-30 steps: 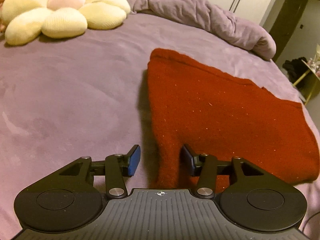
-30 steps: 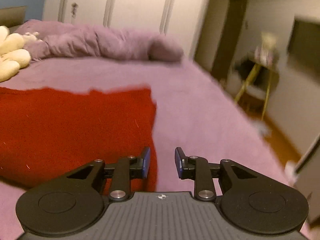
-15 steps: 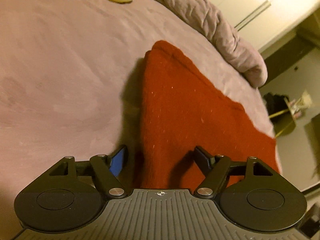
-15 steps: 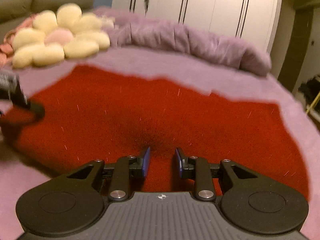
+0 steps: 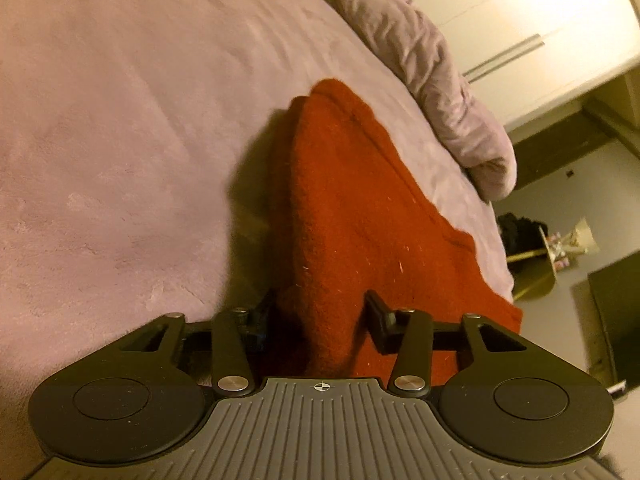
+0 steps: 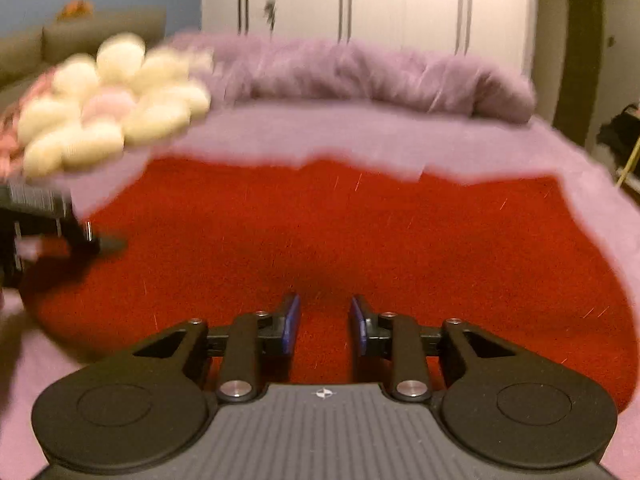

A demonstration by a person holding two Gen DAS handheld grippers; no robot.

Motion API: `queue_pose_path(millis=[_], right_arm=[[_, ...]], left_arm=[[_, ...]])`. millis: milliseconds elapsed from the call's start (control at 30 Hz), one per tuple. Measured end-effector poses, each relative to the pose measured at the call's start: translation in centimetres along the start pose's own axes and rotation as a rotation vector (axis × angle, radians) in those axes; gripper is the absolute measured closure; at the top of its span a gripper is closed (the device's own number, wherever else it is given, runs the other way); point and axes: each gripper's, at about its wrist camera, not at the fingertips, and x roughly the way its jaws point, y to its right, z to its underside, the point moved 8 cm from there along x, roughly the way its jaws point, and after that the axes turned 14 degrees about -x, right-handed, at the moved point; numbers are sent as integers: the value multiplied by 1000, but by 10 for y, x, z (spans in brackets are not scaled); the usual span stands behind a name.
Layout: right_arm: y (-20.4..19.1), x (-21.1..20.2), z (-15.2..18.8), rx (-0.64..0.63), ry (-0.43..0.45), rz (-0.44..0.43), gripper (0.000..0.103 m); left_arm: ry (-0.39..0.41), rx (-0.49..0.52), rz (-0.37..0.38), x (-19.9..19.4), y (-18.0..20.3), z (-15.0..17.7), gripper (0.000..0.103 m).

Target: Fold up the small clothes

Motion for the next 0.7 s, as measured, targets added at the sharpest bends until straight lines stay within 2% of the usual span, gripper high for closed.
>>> queue_pose_path(millis=[100,167,233,300,333,400,467,567,700], right_arm=[[2,-11,-8,-11,21,28,77],[3,-24,-15,-41,75,87,77],[0,-24,-12,-71,79,121,77],[-6,-9,2,-72,16,54,78],[-8,-5,5,-94,11,41,78],[-3,-7,-3,-96,-4,33,78],[6,-19,-12,-71,24,62,78],[22,-43,-10,-52,75,138,78],[51,-66,9,29,75,190,77]], left_arm=[[2,16,8,-5,5,-2,66],[14,34,10,-9,10,-1,67],[24,49,2,-11,15,-1,68],[25,61,-4,-12,19,0,68],[26,65,-3,-14,23,0,68],[31,81,-7,-18,28,0,69],[40,107,-9,-23,37,1,69],[43,181,-9,-28,58,7,69],[49,315,5,-34,100,27,69]])
